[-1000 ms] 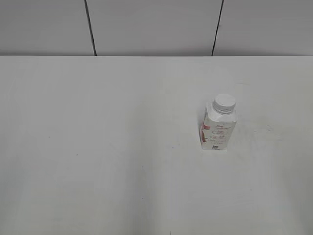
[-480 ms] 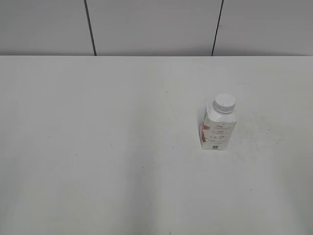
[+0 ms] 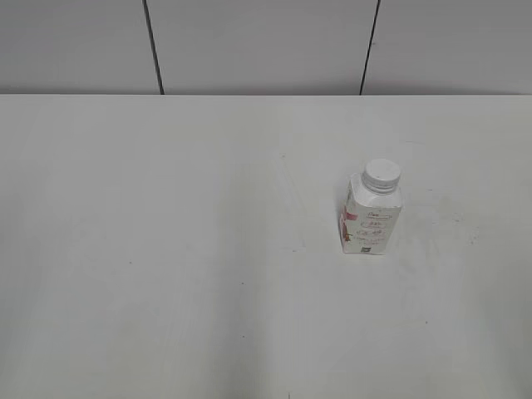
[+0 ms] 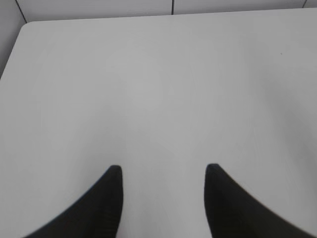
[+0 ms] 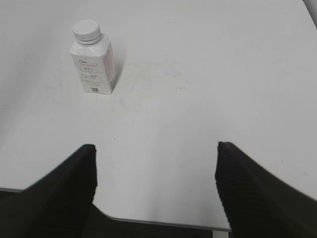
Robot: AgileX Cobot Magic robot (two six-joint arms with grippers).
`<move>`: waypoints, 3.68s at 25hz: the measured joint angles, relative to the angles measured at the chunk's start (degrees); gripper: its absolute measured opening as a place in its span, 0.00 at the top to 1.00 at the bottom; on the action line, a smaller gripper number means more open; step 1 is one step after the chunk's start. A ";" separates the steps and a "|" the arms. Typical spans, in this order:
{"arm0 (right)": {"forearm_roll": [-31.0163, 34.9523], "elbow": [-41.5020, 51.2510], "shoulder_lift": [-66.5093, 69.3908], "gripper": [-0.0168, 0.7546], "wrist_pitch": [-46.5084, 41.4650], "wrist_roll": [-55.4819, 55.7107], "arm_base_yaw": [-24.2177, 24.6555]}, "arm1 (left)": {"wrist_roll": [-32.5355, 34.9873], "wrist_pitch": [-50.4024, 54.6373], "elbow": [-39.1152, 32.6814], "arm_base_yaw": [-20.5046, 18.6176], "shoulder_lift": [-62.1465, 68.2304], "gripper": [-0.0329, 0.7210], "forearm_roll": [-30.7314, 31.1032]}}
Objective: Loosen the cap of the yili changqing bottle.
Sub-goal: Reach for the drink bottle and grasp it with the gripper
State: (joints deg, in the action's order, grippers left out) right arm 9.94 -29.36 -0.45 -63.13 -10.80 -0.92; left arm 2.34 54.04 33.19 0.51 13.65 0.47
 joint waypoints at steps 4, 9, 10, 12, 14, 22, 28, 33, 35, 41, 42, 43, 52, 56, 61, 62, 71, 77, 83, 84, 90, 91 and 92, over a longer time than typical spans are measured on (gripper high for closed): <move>0.00 0.00 0.00 0.22 0.00 0.00 0.00 | 0.00 -2.82 1.73 2.03 5.43 0.48 -0.03; 0.00 0.00 0.00 0.22 0.00 0.00 0.00 | 0.00 -3.53 3.94 7.33 12.29 0.43 2.84; 0.00 0.00 0.00 0.22 0.00 0.00 0.00 | 0.00 -3.82 4.47 8.45 13.82 0.43 3.32; 0.00 0.00 0.00 0.22 0.00 0.00 0.00 | 0.00 -4.36 5.82 10.29 17.09 0.42 3.83; 0.00 0.00 0.00 0.22 0.00 0.00 0.00 | 0.00 -4.64 7.24 11.91 20.25 0.42 4.26; 0.00 0.00 0.00 0.22 0.00 0.00 0.00 | 0.00 -5.45 14.66 15.43 32.91 0.42 4.50; 0.00 0.00 0.00 0.22 0.00 0.05 0.00 | 0.00 -5.89 20.32 15.58 41.95 0.42 4.50; 0.00 0.00 0.00 0.22 0.00 0.05 0.00 | 0.06 -5.92 24.61 15.58 49.30 0.42 4.43; 0.00 0.00 0.00 0.22 0.00 0.05 0.00 | 0.44 -6.03 25.88 15.58 51.78 0.44 4.32; 0.00 0.00 0.00 0.22 0.00 0.05 0.00 | 6.73 -11.83 26.82 15.58 56.84 0.47 0.46; 0.00 0.00 0.00 0.22 0.00 0.05 0.00 | 8.79 -14.63 26.15 15.58 57.18 0.47 -1.17; 0.00 0.00 0.00 0.22 0.00 0.05 0.00 | 10.28 -18.22 25.33 15.58 57.51 0.47 -3.59; 0.00 0.00 0.00 0.22 0.00 0.05 0.00 | 26.12 -50.73 12.11 16.60 62.88 0.47 -22.78; 0.00 0.00 0.00 0.22 0.00 0.05 0.00 | 26.84 -62.93 10.52 19.11 67.97 0.47 -22.99; 0.00 0.00 0.00 0.22 0.00 0.05 0.00 | 20.54 -68.46 10.48 21.35 76.95 0.47 -14.60; 0.00 0.00 0.00 0.22 0.00 0.05 0.00 | 16.71 -69.55 10.48 21.41 78.58 0.47 -11.66; 0.00 0.00 0.00 0.22 0.00 0.05 0.00 | -28.10 -96.72 10.36 15.38 89.32 0.47 29.08; 0.00 0.00 0.00 0.22 0.00 0.05 0.00 | -34.21 -115.76 10.42 8.04 98.34 0.47 43.35; 0.06 0.00 0.00 0.22 0.00 0.67 0.00 | -31.14 -122.35 17.03 5.88 106.36 0.47 65.24; 0.06 0.00 0.00 0.22 0.00 0.87 0.00 | -31.01 -122.54 18.86 6.38 107.52 0.47 68.77; 2.39 0.00 1.00 0.22 0.35 1.54 0.00 | -30.74 -122.16 25.79 11.01 110.78 0.47 75.59; 2.62 0.00 2.30 0.22 0.51 1.58 0.00 | -30.74 -121.96 26.35 12.00 110.95 0.47 75.74; 2.67 -0.22 3.97 0.22 0.73 1.66 0.00 | -30.74 -121.93 26.83 13.01 111.11 0.46 75.88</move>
State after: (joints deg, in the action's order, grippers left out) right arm 12.61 -29.57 3.52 -62.41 -9.14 -0.92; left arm -28.40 -67.89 60.03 13.52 124.77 76.35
